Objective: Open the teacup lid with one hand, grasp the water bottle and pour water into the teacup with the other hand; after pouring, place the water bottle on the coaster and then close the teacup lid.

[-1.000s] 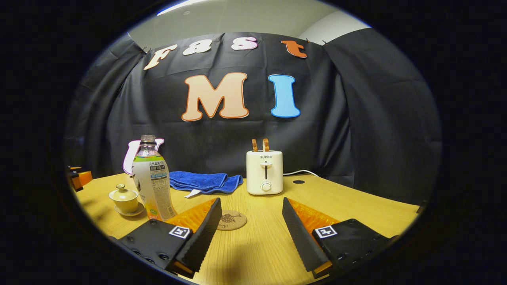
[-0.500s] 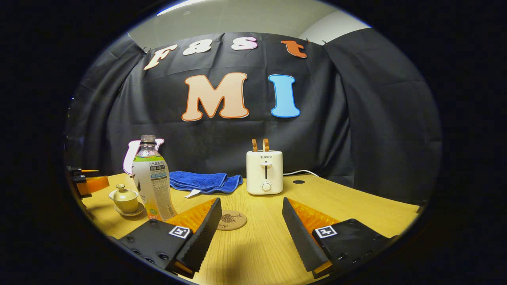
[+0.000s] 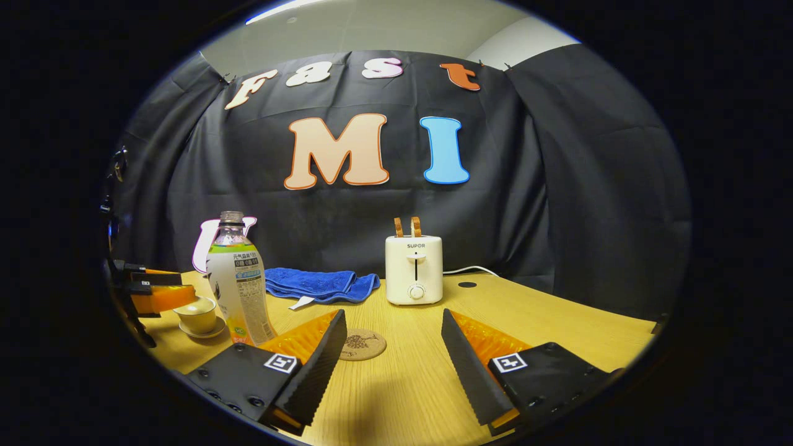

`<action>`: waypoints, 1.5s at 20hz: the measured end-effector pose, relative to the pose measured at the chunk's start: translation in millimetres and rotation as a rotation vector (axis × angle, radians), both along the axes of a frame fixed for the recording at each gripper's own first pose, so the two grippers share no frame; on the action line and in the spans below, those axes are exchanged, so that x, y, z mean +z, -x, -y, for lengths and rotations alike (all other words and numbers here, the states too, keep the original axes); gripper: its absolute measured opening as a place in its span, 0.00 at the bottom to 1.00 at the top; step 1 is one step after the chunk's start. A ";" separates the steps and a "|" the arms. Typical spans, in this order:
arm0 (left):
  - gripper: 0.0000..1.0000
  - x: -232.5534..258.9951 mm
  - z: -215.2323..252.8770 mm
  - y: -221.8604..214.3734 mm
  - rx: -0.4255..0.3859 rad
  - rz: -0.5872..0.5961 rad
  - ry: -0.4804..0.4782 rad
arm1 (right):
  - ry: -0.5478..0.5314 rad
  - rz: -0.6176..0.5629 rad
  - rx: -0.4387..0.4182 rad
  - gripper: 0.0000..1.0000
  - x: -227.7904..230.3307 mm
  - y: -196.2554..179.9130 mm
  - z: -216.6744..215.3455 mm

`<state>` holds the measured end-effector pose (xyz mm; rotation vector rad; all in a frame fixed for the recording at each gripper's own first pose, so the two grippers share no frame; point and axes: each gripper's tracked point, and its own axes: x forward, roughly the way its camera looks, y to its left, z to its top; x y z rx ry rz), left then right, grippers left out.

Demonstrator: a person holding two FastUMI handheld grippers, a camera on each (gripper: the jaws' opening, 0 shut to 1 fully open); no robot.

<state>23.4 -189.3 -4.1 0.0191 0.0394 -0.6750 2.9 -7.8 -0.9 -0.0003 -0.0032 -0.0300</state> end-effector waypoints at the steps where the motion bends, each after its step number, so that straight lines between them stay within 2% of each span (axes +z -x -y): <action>1: 0.83 -0.3 2.4 -2.0 -0.004 -0.006 0.003 | 0.000 0.000 0.000 0.96 0.1 -0.5 0.1; 3: 0.78 -1.8 6.5 -5.4 -0.012 -0.016 -0.001 | 0.000 0.000 0.000 0.96 0.0 0.1 -0.1; 7: 0.63 -2.5 11.8 -6.4 -0.027 -0.018 -0.009 | 0.000 0.000 0.000 0.96 0.2 -0.2 -0.1; 10: 0.48 -3.4 11.6 -7.1 -0.024 -0.025 -0.017 | 0.000 0.000 0.000 0.96 -0.1 -0.3 -0.3; 13: 0.38 -4.3 10.3 -7.5 -0.014 -0.030 -0.020 | 0.000 0.000 0.000 0.96 0.0 -0.4 0.0; 14: 0.30 -2.5 9.9 -7.9 -0.015 -0.030 -0.019 | 0.000 0.000 0.000 0.96 0.3 0.3 -0.5; 21: 0.29 1.7 1.4 -7.6 0.014 -0.020 0.029 | 0.000 -0.001 -0.001 0.96 0.6 0.6 -0.5; 24: 0.29 9.0 -3.3 -6.3 0.041 0.019 0.046 | -0.001 -0.001 0.013 0.96 0.7 1.1 -3.8; 27: 0.29 5.7 -11.8 -6.5 0.078 0.017 0.033 | -0.003 -0.003 0.071 0.97 -0.4 -0.5 -15.0; 30: 0.29 1.0 -27.4 -6.5 0.132 -0.005 0.006 | -0.008 -0.011 0.192 0.95 -2.1 -3.9 -39.9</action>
